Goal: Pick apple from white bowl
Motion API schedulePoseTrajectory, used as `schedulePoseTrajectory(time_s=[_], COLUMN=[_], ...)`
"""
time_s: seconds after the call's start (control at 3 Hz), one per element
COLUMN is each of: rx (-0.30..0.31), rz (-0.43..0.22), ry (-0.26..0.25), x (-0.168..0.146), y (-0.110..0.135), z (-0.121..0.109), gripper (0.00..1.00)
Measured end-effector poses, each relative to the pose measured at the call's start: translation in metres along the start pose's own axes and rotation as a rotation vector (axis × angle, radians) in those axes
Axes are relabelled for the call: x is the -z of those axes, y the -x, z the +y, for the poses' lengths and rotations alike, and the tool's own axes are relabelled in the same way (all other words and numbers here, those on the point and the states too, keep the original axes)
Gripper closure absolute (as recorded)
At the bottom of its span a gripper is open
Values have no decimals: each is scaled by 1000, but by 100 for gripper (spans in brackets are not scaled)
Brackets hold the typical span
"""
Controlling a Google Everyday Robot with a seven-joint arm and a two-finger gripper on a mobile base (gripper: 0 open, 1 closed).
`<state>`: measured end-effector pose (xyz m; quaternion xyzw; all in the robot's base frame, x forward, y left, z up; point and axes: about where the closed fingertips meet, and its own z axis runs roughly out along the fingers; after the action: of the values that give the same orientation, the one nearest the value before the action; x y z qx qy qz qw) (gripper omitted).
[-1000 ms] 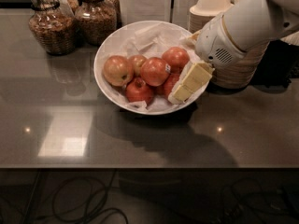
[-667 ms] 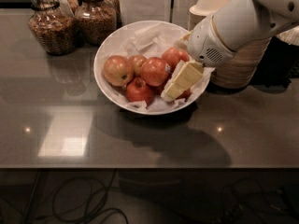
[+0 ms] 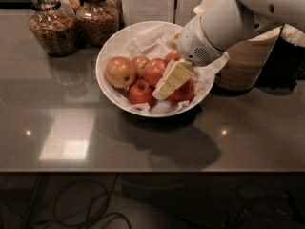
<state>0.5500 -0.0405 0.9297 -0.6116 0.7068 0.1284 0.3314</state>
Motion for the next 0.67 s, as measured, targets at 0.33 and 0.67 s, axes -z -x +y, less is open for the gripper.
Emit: schedulePoseTrajectory(time_s=[0.33, 0.67], rx=[10, 13], rz=[1, 5], ry=[5, 15], x=[-11, -22], y=[6, 10], z=[-5, -8], gripper=[16, 18])
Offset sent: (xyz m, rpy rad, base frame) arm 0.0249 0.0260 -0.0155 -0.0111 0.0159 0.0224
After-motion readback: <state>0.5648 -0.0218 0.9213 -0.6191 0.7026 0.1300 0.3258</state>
